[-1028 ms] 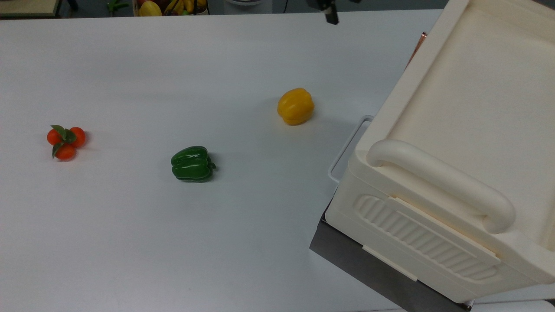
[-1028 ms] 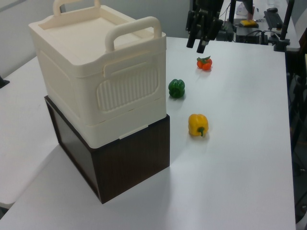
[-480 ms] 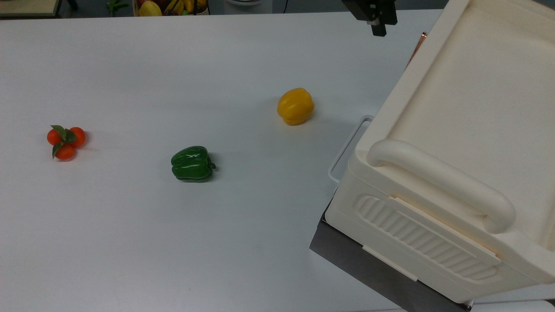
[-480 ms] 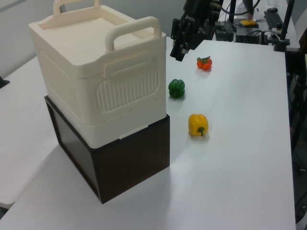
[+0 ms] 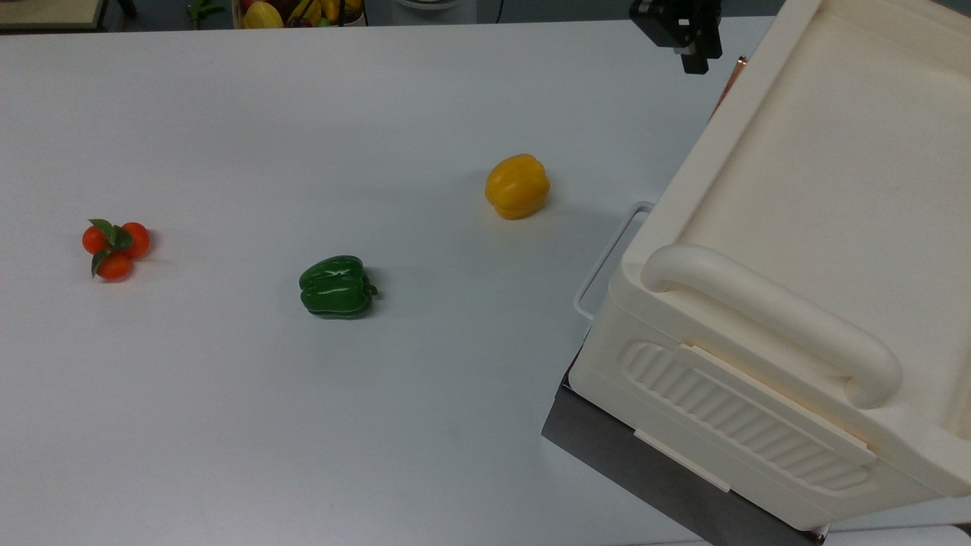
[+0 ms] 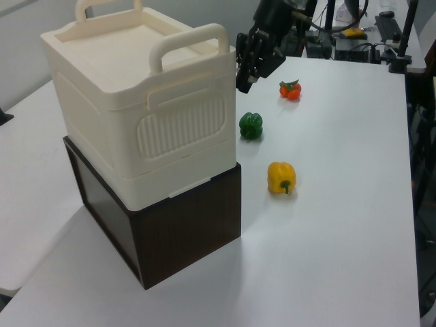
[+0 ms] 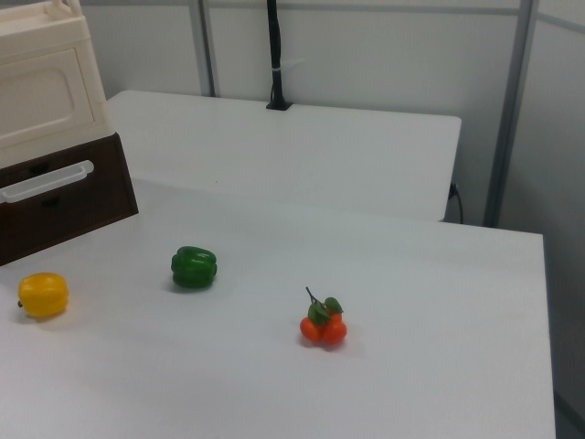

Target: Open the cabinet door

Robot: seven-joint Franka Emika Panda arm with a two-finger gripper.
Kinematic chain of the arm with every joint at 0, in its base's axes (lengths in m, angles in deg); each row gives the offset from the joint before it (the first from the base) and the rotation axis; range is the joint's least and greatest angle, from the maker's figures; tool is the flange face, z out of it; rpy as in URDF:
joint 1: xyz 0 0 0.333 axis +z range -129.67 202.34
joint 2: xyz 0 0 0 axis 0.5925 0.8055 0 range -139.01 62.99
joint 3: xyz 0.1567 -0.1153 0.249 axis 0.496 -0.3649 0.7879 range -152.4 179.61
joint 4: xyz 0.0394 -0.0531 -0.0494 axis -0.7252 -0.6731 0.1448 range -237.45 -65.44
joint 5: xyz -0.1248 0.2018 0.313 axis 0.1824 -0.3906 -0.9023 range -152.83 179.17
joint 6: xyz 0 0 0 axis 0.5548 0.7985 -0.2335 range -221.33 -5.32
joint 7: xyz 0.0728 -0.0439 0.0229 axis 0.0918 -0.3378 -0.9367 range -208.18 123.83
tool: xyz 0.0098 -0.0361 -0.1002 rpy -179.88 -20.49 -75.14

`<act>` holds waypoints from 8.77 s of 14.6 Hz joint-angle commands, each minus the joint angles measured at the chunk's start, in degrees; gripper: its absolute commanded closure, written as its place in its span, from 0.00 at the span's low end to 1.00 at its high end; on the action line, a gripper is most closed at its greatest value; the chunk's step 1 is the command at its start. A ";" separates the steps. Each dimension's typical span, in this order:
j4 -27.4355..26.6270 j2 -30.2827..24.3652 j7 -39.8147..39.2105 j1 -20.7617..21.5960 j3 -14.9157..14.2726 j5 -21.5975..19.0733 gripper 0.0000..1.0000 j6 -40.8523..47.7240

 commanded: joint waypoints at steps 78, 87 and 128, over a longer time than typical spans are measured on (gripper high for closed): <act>-1.45 -0.82 -0.55 -17.10 -6.20 1.97 0.71 2.10; -1.62 1.30 2.18 -17.19 -6.81 2.06 0.64 -10.74; -2.06 -10.92 37.77 -9.28 -15.96 10.50 0.00 25.49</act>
